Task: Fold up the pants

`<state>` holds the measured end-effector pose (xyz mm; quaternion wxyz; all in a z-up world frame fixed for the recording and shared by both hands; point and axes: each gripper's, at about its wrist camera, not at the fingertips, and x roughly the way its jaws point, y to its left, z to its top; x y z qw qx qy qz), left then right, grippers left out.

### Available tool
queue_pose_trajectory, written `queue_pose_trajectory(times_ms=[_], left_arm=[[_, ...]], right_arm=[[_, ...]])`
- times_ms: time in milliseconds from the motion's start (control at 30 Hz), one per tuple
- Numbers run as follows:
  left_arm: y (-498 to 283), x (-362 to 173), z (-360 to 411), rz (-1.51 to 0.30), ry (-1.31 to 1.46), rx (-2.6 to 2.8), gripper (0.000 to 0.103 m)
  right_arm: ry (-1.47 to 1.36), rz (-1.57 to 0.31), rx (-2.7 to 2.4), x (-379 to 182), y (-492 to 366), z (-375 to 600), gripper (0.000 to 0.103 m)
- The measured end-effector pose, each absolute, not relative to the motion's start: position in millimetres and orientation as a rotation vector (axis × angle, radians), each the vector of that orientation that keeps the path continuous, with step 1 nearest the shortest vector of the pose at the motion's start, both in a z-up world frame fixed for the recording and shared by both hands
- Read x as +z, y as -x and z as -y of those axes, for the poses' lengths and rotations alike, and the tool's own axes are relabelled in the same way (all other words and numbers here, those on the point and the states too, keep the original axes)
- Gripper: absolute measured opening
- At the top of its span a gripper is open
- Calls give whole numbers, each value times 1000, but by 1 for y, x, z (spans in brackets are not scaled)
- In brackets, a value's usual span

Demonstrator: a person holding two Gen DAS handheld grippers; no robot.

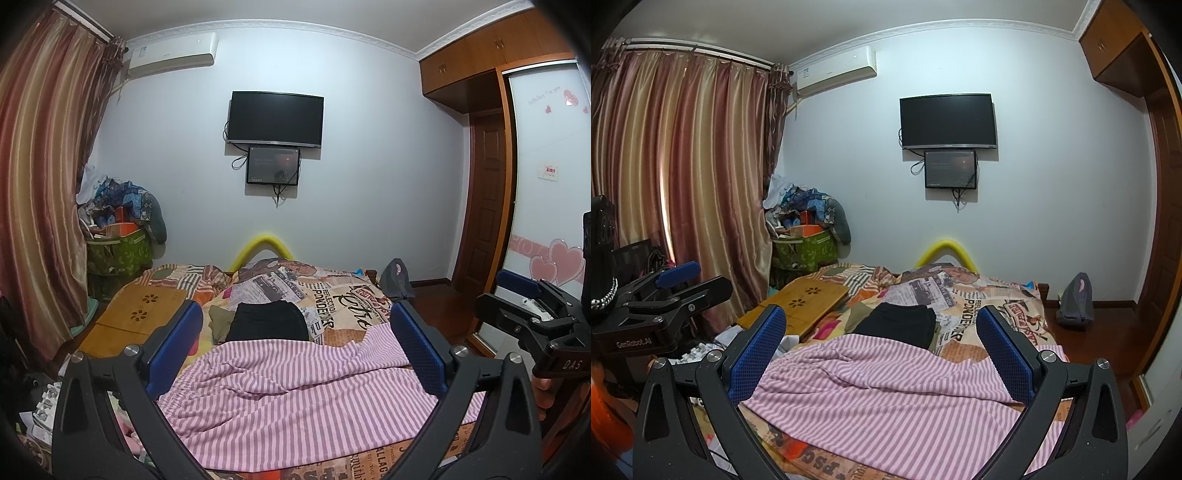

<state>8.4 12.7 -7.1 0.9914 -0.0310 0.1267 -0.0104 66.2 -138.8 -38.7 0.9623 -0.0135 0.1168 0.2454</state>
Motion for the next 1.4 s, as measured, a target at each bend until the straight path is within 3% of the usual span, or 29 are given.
queue_pose_trajectory(times_ms=[600,1400], left_arm=[[-41,-26,-23,-304,73,-13,103],[-245,-149,-176,-621,44,239,102]], right_arm=[[19,-288,491,-53,-87,141,103],[89,-531,-35,-130,-200,276,102]])
